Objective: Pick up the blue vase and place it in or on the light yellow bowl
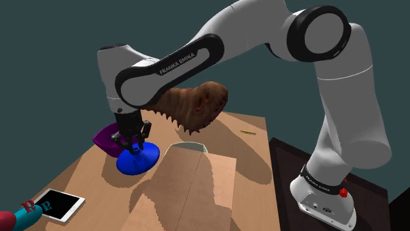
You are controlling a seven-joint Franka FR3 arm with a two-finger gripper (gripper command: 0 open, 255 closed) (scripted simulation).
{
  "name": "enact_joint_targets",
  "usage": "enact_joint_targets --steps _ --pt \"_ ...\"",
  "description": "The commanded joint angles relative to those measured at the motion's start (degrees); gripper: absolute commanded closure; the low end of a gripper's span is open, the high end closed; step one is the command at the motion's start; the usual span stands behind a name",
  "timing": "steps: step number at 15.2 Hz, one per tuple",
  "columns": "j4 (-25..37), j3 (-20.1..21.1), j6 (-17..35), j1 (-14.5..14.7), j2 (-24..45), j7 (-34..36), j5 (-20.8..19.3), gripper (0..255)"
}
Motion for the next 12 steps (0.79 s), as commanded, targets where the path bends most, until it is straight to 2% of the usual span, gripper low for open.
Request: enact_joint_targets --steps 1,12 --pt "0.2 0.1 -0.9 -0.2 -0.8 -0.2 0.3 255" --pt "5.1 0.7 -8.2 -0.3 -3.3 -0.6 1.3 255"
